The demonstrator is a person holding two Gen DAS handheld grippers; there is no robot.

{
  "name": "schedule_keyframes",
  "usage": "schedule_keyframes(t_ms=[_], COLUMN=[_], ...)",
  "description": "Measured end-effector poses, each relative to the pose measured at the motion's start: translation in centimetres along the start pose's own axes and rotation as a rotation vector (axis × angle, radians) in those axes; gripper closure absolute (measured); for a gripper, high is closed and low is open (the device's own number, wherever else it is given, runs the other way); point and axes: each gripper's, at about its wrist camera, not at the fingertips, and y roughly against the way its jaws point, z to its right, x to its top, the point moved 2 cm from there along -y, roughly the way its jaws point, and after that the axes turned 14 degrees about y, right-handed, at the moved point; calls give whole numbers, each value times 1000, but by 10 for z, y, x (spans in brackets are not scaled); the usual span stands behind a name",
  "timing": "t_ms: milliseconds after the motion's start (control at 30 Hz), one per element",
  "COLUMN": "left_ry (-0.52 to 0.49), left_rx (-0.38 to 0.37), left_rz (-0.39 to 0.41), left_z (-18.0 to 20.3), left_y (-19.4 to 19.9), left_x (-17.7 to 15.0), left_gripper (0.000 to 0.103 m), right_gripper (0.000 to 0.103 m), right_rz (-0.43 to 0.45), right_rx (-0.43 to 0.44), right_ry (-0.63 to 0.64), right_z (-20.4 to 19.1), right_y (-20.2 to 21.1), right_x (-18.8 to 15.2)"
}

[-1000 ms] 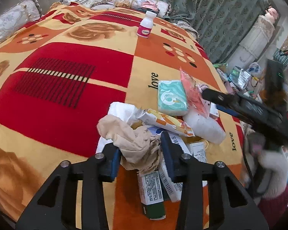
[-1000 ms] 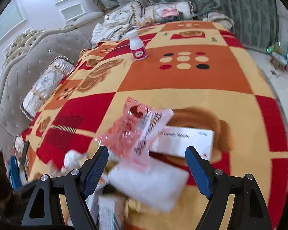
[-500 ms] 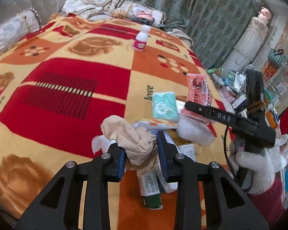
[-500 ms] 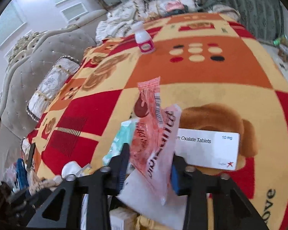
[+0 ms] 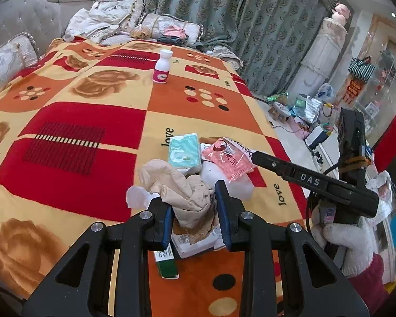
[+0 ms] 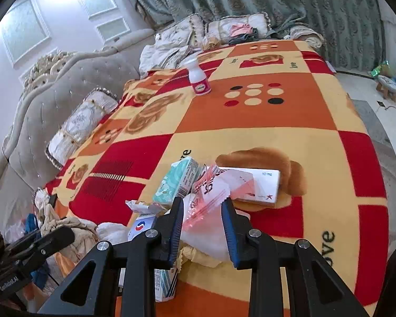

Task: Collect trash
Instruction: 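Grasp the pink wrapper packet with the right gripper, then carry tissue and packet over the black bin and open both grippers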

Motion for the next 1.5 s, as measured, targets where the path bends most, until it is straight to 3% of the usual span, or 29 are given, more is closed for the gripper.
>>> schedule_keyframes(t_ms=[33,67,100,233,333,467,533,567,767,1000,1500], left_ry=[-2,-4,-5,-3,-3,-8,-10,-11,-20,-49,-171], left_rx=[2,4,6,12,14,13,11,10,-5,-29,-87], left_rz=[0,1,2,-5,-8,-11,-14,-15,-17,-25,-96], left_z=[0,0,0,-3,-4,-1,-1,-1,7,28,108], left_y=[1,1,2,0,-2,-4,-5,-5,-7,-8,-32], left_x=[0,0,0,1,1,-1,-2,-1,-1,-9,-40], left_gripper=[76,76,76,76,76,76,76,76,76,76,76], right_gripper=[59,37,25,25,23,20,36,59,76,87,87], right_rz=[4,3,1,-4,-28,-110,-139,-147,-72,-36,53], right_rx=[-11,-24,-30,-45,-96,-96,-71,-61,6,24,-52], right_ry=[-12,-26,-41,-53,31,125,123,116,26,23,-66], right_z=[2,5,8,11,3,-6,-5,-4,9,13,58], right_y=[2,2,2,-1,-13,-42,-55,-58,-35,3,84], right_x=[0,-1,-1,0,11,17,12,9,-7,-19,-56])
